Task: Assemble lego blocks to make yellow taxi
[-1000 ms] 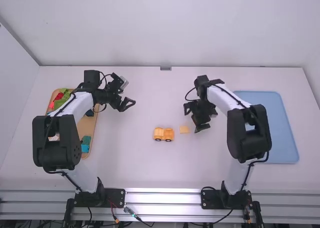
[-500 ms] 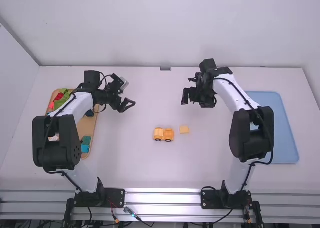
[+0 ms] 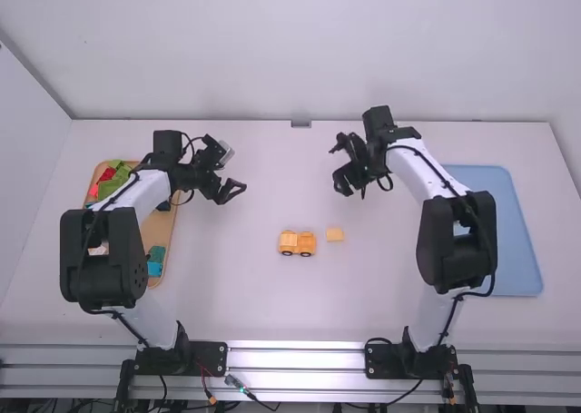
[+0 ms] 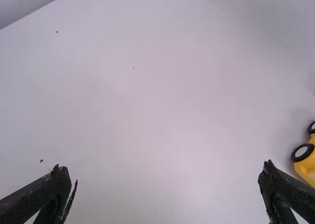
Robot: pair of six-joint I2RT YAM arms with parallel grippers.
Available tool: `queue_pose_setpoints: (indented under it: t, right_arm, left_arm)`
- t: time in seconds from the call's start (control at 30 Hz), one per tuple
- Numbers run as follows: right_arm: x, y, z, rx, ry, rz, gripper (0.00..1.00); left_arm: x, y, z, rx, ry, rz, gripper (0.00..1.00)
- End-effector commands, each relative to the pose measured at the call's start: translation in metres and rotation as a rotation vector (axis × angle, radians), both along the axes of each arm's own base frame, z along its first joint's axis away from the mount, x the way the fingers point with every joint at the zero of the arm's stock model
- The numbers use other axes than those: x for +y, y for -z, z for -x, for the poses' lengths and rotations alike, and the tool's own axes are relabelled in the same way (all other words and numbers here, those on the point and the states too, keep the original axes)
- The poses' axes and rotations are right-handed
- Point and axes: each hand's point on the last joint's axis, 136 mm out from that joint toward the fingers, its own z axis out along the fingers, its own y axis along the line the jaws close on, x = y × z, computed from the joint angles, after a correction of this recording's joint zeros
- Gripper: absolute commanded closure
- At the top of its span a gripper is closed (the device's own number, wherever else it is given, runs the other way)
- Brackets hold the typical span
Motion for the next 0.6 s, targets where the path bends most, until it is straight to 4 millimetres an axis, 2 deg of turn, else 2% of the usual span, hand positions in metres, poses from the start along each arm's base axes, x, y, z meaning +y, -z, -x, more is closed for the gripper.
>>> queue_pose_setpoints:
  t: [0.0, 0.07, 0.17, 0.3, 0.43, 0.47, 0.57]
  right_arm:
    - [0.036, -0.015, 0.026, -0.085, -0.421, -0.215, 0.01]
    - [0.046, -0.029, 0.051, -0.151, -0.627, -0.347, 0.01]
    - [0.045, -0.035, 0.067, -0.245, -0.757, -0.455, 0.01]
    - [0.039, -0.032, 0.074, -0.311, -0.799, -0.512, 0.01]
    - [0.036, -0.027, 0.078, -0.357, -0.783, -0.579, 0.01]
    - [0.036, -0.022, 0.084, -0.331, -0.769, -0.589, 0.01]
    - [0.036, -0.014, 0.092, -0.308, -0.769, -0.595, 0.01]
  left_arm:
    - [-0.001, -0.008, 0.003, -0.017, 0.009, 0.008, 0.01]
    - [-0.001, -0.008, 0.003, 0.015, -0.024, 0.034, 0.01]
    - [-0.001, -0.007, 0.004, 0.059, -0.062, 0.067, 0.01]
    - [-0.012, -0.009, 0.014, 0.036, 0.032, 0.07, 0.01]
    - [-0.035, -0.014, 0.04, -0.043, 0.262, 0.094, 0.01]
    - [-0.041, -0.015, 0.051, -0.074, 0.342, 0.1, 0.01]
    - [-0.048, -0.015, 0.066, -0.113, 0.43, 0.122, 0.01]
